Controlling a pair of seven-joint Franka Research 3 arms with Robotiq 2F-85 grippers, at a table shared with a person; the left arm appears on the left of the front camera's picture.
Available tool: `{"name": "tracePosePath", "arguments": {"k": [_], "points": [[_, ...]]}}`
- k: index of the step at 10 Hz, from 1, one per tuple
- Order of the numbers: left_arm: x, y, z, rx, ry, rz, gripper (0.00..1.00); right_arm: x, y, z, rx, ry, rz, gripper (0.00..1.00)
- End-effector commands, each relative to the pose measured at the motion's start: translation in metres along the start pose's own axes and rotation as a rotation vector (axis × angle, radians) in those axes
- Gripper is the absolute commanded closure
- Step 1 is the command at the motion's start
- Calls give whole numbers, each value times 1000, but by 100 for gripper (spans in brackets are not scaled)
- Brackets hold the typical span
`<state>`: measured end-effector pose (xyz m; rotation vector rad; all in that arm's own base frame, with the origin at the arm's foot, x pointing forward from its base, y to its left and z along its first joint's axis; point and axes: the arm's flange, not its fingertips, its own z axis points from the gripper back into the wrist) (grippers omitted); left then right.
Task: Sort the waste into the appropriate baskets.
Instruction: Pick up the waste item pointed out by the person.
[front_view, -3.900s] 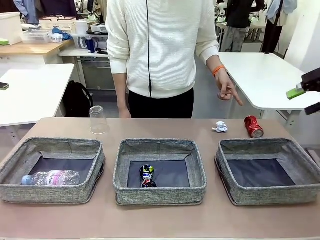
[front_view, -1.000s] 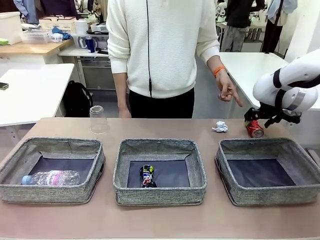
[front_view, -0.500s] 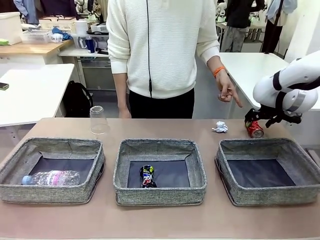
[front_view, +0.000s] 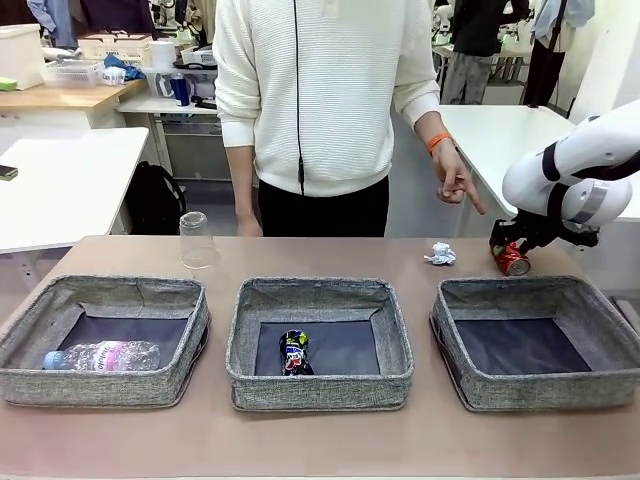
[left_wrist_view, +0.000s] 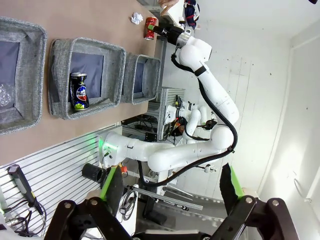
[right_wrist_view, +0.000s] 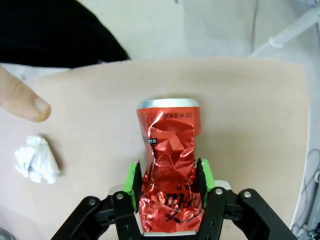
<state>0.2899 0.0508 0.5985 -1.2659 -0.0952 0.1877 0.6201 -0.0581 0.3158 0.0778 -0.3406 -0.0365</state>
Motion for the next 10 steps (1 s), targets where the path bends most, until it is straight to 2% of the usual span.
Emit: {"name": "tracePosePath", "arguments": {"k": [1, 2, 3, 7, 8, 10], "points": [[-2, 0, 3, 5, 9, -18, 0, -3, 1, 0, 1, 8, -21, 100], [-2, 0, 3, 5, 9, -18, 0, -4, 1, 0, 4, 16, -20, 94], [-2, 0, 3, 5, 9, -18, 0, -4, 1, 0, 4, 21, -18, 100], [-2, 0, 3, 5, 9, -18, 0, -5, -7, 12, 9, 6, -53, 100], [-2, 0, 3, 5, 9, -18, 0, -4, -14, 28, -3, -5, -104, 100], [-2, 0, 3, 5, 9, -18, 0, -2, -29, 101, 28, 52, -211, 100]]}}
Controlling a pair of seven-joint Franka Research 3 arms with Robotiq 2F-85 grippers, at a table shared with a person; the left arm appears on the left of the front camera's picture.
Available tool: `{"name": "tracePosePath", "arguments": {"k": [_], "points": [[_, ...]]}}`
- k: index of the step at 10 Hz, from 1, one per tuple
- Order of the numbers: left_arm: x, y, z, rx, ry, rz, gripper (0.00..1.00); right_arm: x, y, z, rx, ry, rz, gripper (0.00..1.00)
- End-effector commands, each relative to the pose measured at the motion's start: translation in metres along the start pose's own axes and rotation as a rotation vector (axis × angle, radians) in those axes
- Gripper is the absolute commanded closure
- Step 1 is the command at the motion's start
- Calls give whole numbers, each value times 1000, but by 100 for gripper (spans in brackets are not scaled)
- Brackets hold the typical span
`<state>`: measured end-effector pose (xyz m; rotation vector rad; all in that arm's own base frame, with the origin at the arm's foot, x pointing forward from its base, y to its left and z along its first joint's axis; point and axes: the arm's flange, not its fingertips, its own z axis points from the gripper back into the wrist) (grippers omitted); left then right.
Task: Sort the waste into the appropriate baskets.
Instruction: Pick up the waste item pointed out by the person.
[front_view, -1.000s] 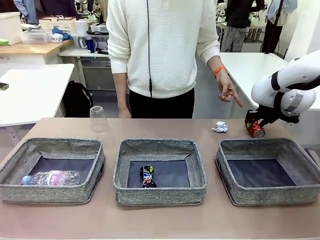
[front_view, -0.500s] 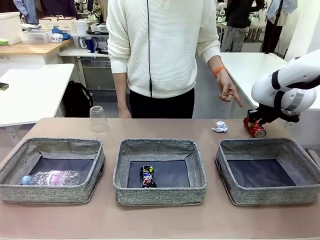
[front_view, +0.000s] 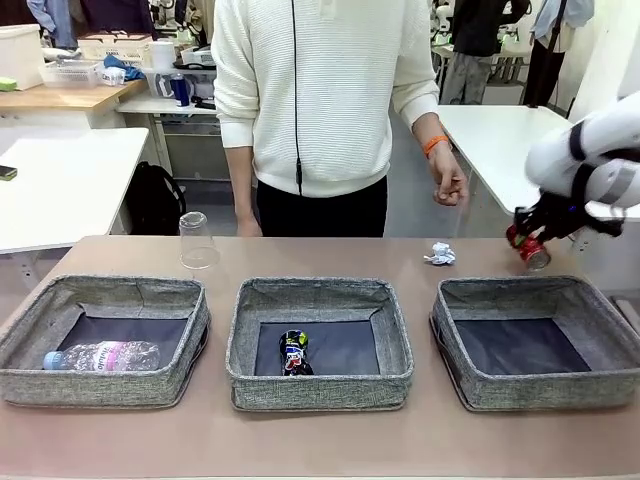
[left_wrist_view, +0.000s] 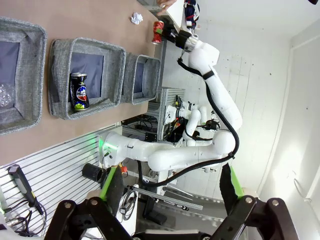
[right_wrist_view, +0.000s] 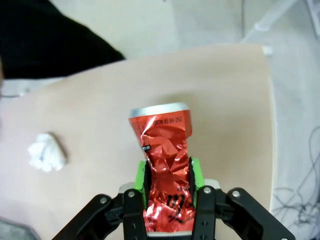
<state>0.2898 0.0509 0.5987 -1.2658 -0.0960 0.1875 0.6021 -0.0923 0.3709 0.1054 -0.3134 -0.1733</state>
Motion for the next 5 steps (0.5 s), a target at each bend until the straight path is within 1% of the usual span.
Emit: {"name": "tracePosePath", "arguments": {"k": [1, 2, 3, 4, 5], "points": [[-2, 0, 3, 5, 9, -17, 0, -12, 6, 84, 23, 57, -76, 100], [-2, 0, 3, 5, 9, -17, 0, -25, 17, 116, 21, 122, -57, 100], [-2, 0, 3, 5, 9, -17, 0, -43, 32, 146, 14, 126, -65, 100], [-2, 0, 3, 5, 9, -17, 0, -66, 51, 171, 48, 90, -27, 100], [-2, 0, 3, 5, 9, -17, 0, -94, 66, 189, 49, 72, -1, 100]]}}
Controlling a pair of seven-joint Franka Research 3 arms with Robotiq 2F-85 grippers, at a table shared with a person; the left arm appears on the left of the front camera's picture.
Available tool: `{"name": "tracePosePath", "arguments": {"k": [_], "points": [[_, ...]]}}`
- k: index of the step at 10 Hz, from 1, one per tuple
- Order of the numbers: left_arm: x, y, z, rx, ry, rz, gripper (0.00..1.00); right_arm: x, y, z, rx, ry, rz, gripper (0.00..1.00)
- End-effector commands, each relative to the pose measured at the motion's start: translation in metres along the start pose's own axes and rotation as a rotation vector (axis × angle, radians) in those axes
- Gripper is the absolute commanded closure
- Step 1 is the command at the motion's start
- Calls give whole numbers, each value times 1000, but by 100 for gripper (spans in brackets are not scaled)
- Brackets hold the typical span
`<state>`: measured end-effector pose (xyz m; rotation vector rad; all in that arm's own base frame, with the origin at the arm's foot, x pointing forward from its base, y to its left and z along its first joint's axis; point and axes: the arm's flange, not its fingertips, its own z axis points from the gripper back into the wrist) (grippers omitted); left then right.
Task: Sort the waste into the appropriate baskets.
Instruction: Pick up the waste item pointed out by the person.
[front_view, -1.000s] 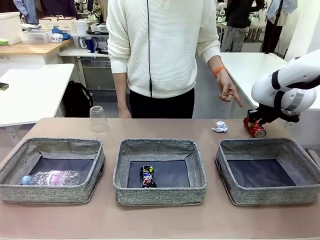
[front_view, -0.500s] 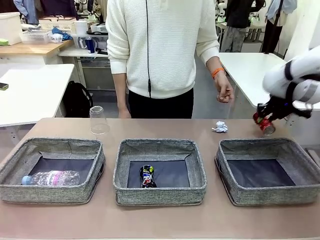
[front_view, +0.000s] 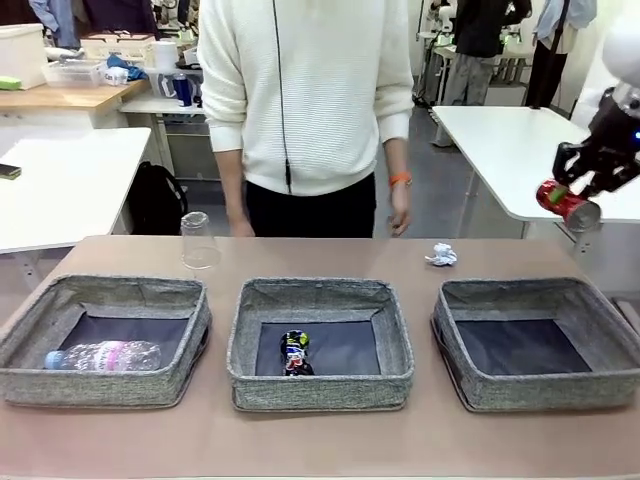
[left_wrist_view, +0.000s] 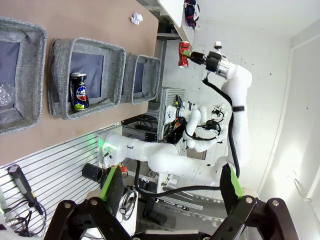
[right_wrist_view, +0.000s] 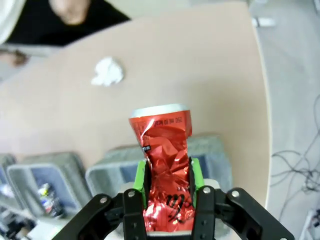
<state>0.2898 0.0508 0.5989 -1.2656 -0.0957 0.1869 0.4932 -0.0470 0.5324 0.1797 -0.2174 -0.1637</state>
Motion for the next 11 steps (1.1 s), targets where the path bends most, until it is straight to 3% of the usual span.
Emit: {"name": "tracePosePath", "arguments": {"k": [1, 2, 4, 5, 6, 7, 9, 11], "points": [[-2, 0, 3, 5, 8, -17, 0, -46, 16, 11, -3, -85, 8, 100], [-2, 0, 3, 5, 8, -17, 0, 0, 0, 0, 0, 0, 0, 100], [-2, 0, 3, 5, 8, -17, 0, 0, 0, 0, 0, 0, 0, 100], [-2, 0, 3, 5, 8, -17, 0, -26, 11, 12, 8, -18, 15, 61], [-2, 0, 3, 5, 8, -17, 0, -30, 19, 11, -9, -45, -18, 61], [-2, 0, 3, 5, 8, -17, 0, -33, 43, 25, -9, -111, -18, 61], [-2, 0, 3, 5, 8, -17, 0, -39, 126, 60, -32, -241, -160, 61], [-2, 0, 3, 5, 8, -17, 0, -58, 200, 73, -48, -229, -104, 61]]}}
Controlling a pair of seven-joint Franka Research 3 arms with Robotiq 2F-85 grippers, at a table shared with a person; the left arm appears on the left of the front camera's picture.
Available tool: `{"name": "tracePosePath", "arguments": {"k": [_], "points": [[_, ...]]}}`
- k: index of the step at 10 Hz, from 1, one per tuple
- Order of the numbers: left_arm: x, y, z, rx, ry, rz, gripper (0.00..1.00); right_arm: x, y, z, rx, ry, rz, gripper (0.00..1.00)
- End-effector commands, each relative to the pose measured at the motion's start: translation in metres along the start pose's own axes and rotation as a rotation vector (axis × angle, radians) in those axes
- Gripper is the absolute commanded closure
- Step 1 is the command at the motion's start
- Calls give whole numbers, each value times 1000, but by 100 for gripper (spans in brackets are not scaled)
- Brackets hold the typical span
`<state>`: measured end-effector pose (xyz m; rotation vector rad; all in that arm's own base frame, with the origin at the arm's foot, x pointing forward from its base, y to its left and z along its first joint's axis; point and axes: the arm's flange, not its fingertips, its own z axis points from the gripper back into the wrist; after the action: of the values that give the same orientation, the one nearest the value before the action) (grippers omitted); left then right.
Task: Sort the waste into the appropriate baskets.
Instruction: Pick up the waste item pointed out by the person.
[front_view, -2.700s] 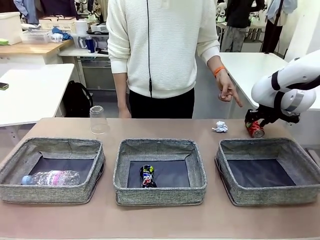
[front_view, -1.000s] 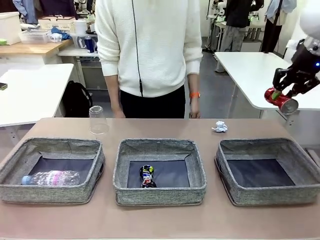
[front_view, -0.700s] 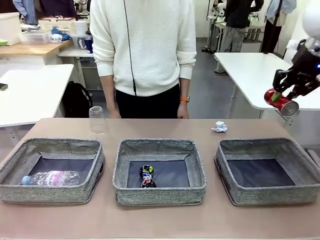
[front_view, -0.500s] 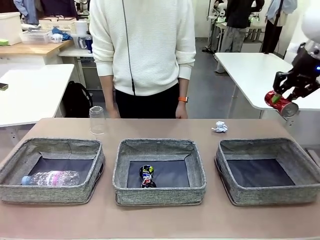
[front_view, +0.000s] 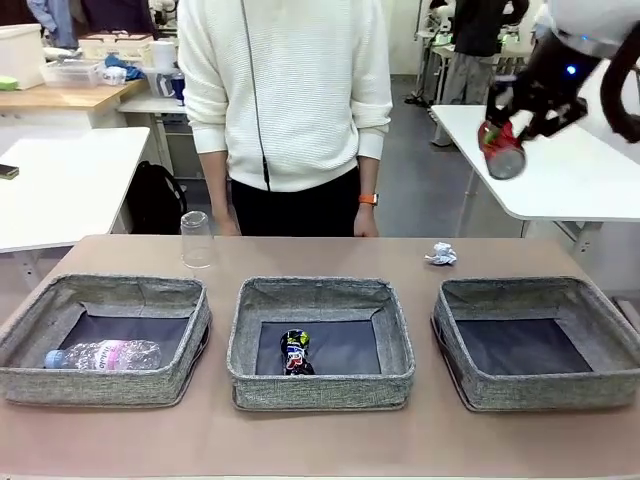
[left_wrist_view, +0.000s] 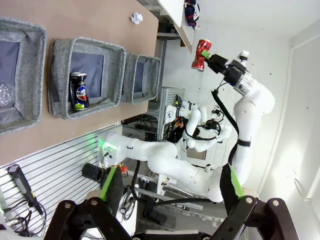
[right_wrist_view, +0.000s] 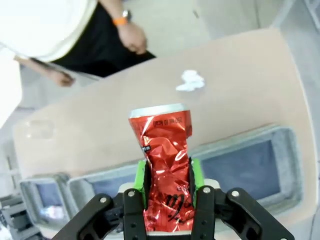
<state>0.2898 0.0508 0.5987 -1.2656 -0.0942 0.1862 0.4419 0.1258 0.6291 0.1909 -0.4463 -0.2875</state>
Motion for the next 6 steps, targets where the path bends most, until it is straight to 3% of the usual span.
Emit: {"name": "tracePosePath", "arguments": {"k": [1, 3, 4, 6], "points": [[-2, 0, 3, 5, 7, -17, 0, -11, 52, 4, -56, 31, 38, 61], [-2, 0, 3, 5, 7, -17, 0, -43, 114, 21, -83, 46, 72, 61], [-2, 0, 3, 5, 7, -17, 0, -55, 138, 30, -44, 147, 154, 61], [-2, 0, 3, 5, 7, -17, 0, -69, 171, 50, -67, 237, 215, 61]]}}
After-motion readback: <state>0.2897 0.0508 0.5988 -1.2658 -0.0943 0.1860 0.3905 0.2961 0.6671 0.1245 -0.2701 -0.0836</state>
